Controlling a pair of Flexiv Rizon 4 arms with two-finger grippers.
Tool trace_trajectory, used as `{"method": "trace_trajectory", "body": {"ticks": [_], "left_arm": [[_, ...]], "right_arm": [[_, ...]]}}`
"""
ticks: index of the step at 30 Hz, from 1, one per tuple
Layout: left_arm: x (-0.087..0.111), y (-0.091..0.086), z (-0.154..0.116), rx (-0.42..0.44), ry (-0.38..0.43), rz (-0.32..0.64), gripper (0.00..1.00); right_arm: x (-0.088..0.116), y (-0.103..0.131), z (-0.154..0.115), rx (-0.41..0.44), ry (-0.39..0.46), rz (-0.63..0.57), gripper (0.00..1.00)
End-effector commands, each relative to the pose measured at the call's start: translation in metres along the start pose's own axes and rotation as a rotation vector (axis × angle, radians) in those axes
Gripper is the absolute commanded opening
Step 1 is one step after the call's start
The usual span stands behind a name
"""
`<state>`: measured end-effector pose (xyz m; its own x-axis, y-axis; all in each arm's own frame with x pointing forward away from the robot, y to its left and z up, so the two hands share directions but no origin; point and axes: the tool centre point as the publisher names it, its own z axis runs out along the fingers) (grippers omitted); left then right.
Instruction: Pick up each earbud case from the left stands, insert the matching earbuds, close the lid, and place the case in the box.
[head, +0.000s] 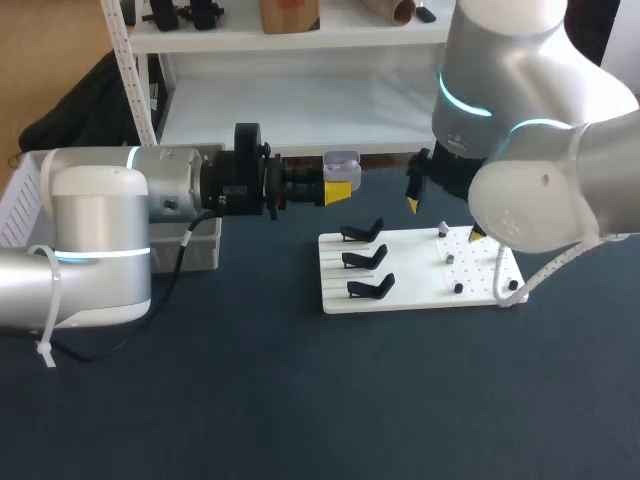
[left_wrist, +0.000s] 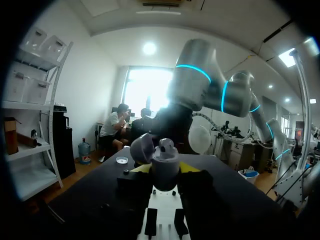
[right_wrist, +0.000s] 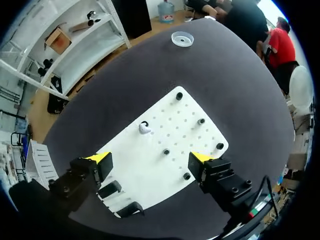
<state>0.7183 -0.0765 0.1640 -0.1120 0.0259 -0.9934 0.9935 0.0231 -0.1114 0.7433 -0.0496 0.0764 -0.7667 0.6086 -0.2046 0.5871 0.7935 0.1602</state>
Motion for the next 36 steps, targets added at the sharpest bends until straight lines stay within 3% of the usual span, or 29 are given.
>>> {"method": "trace_trajectory", "body": {"ticks": [1, 9, 11, 36], "left_arm": [[0.0, 0.0, 0.0, 0.0, -0.001, 0.0, 0.0], [0.0, 0.0, 0.0, 0.0, -0.001, 0.0, 0.0], [0.0, 0.0, 0.0, 0.0, -0.001, 0.0, 0.0], [0.0, 0.0, 0.0, 0.0, -0.001, 0.0, 0.0]], "right_arm": [[-0.004, 0.014, 0.014, 0.016, -0.017, 0.001, 1.0], [-0.012, 0.014, 0.031, 0.029, -0.017, -0.03, 1.0], [-0.013, 0.012, 0.035, 0.038, -0.023, -0.042, 0.5], [-0.025, 0.011, 0.059, 0.078, -0.001, -0.007, 0.44]]}}
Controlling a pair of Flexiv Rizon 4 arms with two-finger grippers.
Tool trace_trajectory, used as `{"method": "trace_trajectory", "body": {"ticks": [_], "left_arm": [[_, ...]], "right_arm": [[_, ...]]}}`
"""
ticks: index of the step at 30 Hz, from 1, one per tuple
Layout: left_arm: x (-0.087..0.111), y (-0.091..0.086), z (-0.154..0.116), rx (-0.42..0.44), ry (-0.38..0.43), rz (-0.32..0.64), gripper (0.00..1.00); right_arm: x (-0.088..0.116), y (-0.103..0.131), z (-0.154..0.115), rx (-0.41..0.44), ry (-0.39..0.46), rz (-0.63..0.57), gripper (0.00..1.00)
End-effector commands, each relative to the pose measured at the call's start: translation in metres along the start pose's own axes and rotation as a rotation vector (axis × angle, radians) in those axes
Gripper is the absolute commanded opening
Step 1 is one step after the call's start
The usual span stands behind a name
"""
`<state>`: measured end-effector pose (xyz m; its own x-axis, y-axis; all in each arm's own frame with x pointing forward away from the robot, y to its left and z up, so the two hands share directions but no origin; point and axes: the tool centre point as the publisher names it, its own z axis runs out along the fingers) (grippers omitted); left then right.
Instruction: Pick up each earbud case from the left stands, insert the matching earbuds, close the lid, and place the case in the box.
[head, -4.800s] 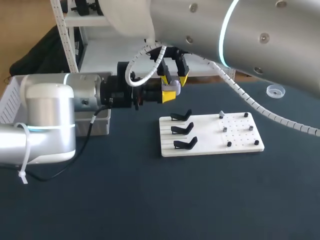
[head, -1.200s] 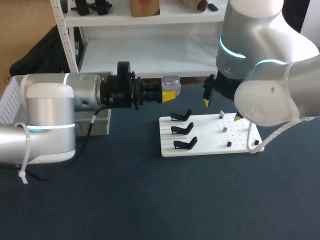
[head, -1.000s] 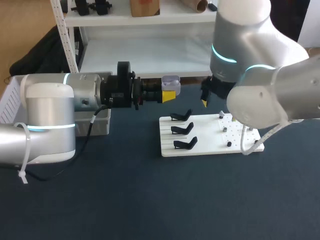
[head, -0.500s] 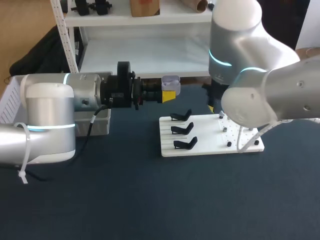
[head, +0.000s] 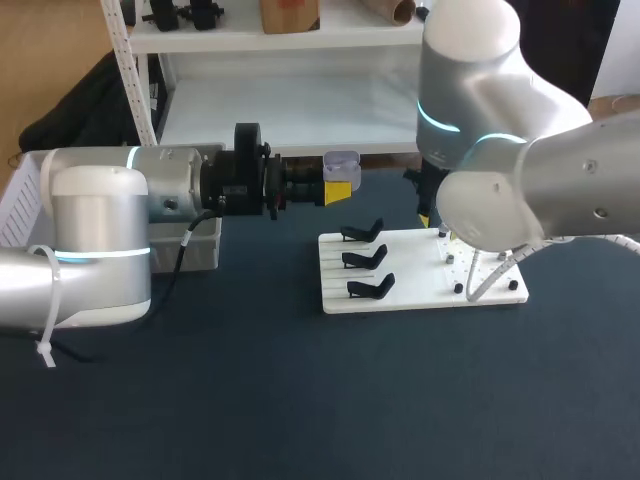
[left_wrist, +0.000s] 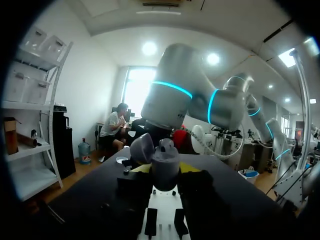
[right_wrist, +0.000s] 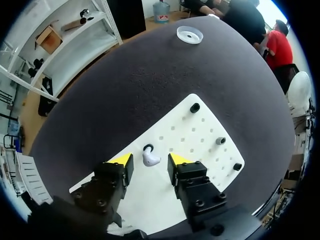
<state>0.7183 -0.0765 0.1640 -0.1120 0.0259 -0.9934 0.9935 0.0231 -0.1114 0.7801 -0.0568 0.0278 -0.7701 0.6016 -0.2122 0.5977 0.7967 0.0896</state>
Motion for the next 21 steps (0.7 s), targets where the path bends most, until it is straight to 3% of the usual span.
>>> {"method": "trace_trajectory", "body": {"ticks": [1, 7, 21], "left_arm": [[0.0003, 0.0004, 0.0001, 0.0, -0.001, 0.0, 0.0], [0.0003, 0.0004, 0.0001, 0.0, -0.001, 0.0, 0.0], [0.0003, 0.0004, 0.0001, 0.0, -0.001, 0.0, 0.0]], "right_arm": [[-0.0025, 0.0028, 0.0025, 0.008, 0.006, 0.002, 0.44], [-0.0035, 0.002, 0.005, 0.013, 0.008, 0.002, 0.36], [-0.0013, -0.004, 0.0016, 0.018, 0.013, 0.023, 0.34]]}}
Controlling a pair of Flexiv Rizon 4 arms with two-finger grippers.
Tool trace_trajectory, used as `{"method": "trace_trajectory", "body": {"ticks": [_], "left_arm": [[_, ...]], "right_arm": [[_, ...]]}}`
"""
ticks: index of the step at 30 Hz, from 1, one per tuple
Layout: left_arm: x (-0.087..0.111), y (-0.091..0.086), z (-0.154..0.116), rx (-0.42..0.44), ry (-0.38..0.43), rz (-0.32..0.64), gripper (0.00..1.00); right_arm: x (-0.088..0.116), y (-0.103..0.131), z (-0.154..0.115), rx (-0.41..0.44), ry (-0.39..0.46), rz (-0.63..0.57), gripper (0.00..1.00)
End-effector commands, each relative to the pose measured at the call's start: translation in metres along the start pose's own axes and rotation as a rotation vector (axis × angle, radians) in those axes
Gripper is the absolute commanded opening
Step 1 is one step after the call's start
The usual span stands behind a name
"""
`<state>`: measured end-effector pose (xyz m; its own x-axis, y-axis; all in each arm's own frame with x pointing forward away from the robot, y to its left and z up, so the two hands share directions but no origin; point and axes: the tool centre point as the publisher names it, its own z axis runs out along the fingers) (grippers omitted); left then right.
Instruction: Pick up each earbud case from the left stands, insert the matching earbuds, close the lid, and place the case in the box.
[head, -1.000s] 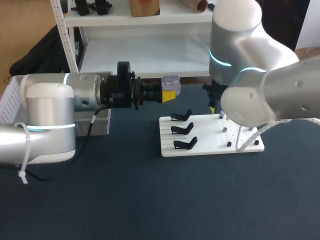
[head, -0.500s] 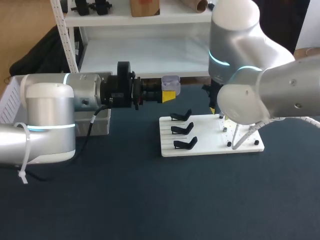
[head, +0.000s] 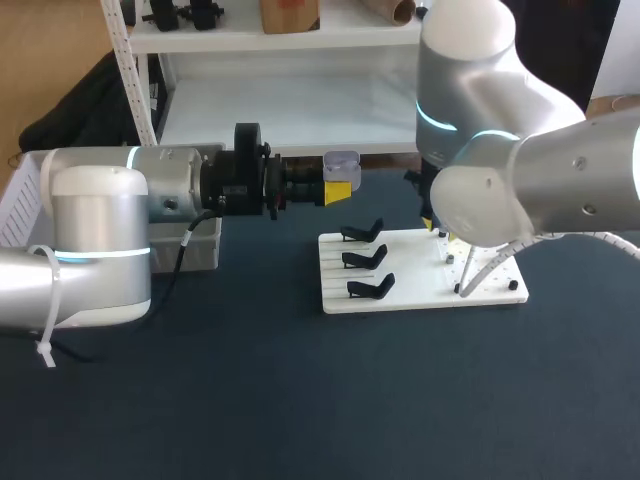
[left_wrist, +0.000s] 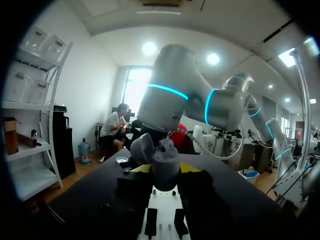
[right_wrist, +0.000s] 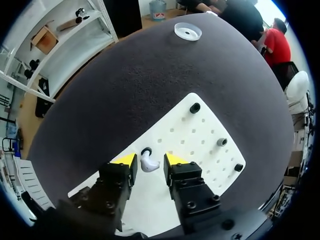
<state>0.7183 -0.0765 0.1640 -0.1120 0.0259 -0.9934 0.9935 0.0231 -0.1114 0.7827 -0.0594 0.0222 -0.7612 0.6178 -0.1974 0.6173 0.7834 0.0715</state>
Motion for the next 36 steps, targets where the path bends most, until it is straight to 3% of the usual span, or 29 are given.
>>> {"method": "trace_trajectory", "body": {"ticks": [1, 15, 26, 29, 36], "left_arm": [[0.0003, 0.0004, 0.0002, 0.0, -0.001, 0.0, 0.0], [0.0003, 0.0004, 0.0002, 0.0, -0.001, 0.0, 0.0], [0.0003, 0.0004, 0.0002, 0.0, -0.001, 0.0, 0.0], [0.0003, 0.0004, 0.0002, 0.0, -0.001, 0.0, 0.0], [0.0003, 0.0004, 0.0002, 0.0, -0.001, 0.0, 0.0]], "right_arm": [[0.0014, -0.0035, -0.0057, -0.008, 0.0, 0.004, 0.34], [0.0094, -0.0023, -0.0019, -0.006, 0.01, -0.009, 0.35], [0.0059, 0.0002, 0.0, -0.001, 0.004, -0.02, 0.14], [0.0063, 0.0002, 0.0007, 0.0, 0.007, -0.023, 0.0], [0.0081, -0.004, -0.0075, -0.009, 0.016, -0.021, 0.0]]}}
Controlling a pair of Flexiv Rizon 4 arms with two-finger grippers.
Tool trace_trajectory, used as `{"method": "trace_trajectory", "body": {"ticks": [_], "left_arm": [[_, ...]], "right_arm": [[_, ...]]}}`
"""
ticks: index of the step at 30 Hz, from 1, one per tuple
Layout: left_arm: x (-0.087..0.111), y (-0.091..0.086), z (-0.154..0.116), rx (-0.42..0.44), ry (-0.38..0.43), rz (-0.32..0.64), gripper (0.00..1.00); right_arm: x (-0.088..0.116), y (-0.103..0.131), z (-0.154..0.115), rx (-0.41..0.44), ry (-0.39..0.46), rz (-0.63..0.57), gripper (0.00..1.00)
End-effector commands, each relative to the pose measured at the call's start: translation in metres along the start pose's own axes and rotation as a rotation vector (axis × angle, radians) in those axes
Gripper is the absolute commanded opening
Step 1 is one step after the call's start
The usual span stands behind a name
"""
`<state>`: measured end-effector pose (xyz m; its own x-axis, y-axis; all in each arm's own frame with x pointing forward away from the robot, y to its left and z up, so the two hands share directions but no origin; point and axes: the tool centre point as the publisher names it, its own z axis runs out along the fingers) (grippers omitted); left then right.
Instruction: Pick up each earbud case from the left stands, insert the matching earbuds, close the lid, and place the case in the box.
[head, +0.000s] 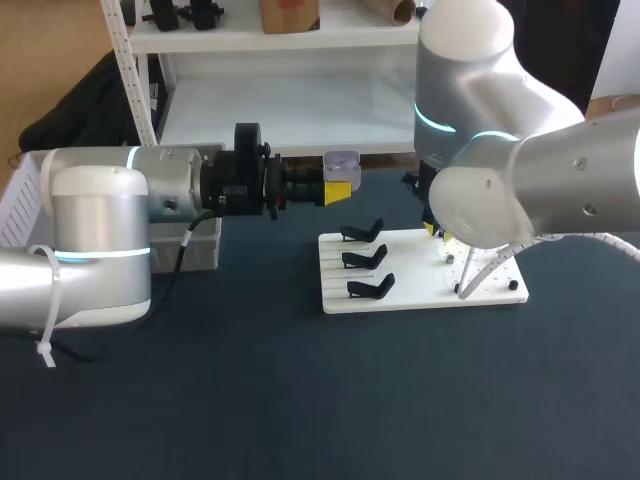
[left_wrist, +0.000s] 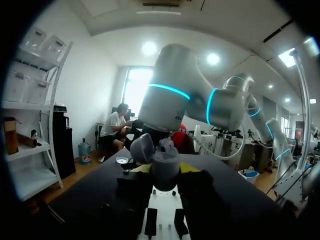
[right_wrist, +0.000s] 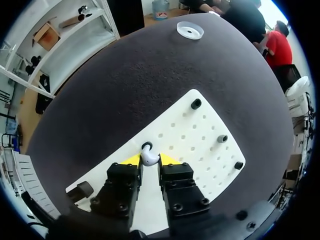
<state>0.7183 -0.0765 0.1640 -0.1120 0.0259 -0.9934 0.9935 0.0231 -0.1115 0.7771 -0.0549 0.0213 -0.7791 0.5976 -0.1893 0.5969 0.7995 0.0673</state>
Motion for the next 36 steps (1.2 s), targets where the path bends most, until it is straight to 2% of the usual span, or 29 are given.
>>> {"method": "trace_trajectory", "body": {"ticks": [1, 5, 9, 11, 16, 19, 23, 28, 36], "left_arm": [[0.0, 0.0, 0.0, 0.0, -0.001, 0.0, 0.0], [0.0, 0.0, 0.0, 0.0, -0.001, 0.0, 0.0], [0.0, 0.0, 0.0, 0.0, -0.001, 0.0, 0.0], [0.0, 0.0, 0.0, 0.0, -0.001, 0.0, 0.0], [0.0, 0.0, 0.0, 0.0, -0.001, 0.0, 0.0], [0.0, 0.0, 0.0, 0.0, -0.001, 0.0, 0.0], [0.0, 0.0, 0.0, 0.0, -0.001, 0.0, 0.0], [0.0, 0.0, 0.0, 0.0, -0.001, 0.0, 0.0], [0.0, 0.0, 0.0, 0.0, -0.001, 0.0, 0.0]], "right_arm": [[0.001, -0.005, -0.01, -0.009, 0.005, 0.006, 0.0], [0.001, -0.009, -0.031, -0.037, 0.024, 0.007, 0.0], [0.005, -0.014, -0.06, -0.067, 0.043, -0.054, 0.0], [0.011, -0.017, -0.076, -0.089, 0.064, -0.141, 0.0], [0.025, -0.029, -0.114, -0.124, 0.114, -0.485, 0.0], [0.03, -0.039, -0.135, -0.108, 0.104, -0.645, 0.0], [0.039, -0.044, -0.165, -0.118, 0.109, -0.788, 0.0], [0.059, -0.035, -0.202, -0.147, 0.09, -0.911, 0.0], [0.092, 0.002, -0.243, -0.19, 0.053, -1.052, 0.0]]}}
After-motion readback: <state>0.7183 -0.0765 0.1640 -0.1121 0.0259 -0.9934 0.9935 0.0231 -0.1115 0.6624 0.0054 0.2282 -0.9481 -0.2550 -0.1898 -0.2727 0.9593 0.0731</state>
